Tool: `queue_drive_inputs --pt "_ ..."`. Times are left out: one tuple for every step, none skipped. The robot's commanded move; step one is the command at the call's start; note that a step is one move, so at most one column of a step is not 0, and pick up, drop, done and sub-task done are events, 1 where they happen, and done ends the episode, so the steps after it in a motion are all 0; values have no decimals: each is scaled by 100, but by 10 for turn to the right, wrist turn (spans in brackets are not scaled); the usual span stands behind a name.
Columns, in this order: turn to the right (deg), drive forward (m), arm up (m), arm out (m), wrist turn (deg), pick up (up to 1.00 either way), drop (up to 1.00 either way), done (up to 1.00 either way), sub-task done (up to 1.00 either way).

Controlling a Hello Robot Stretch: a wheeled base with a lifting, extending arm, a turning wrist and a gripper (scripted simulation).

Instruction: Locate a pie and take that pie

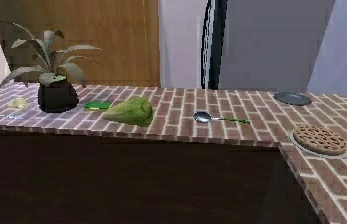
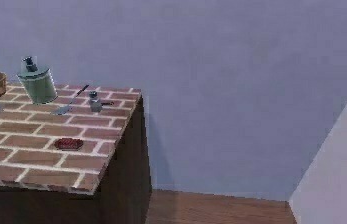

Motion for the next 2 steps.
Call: queue_drive_inputs --pt "-450 0 0 0 0 0 0 0 0" --pt "450 0 0 0 0 0 0 0 0"
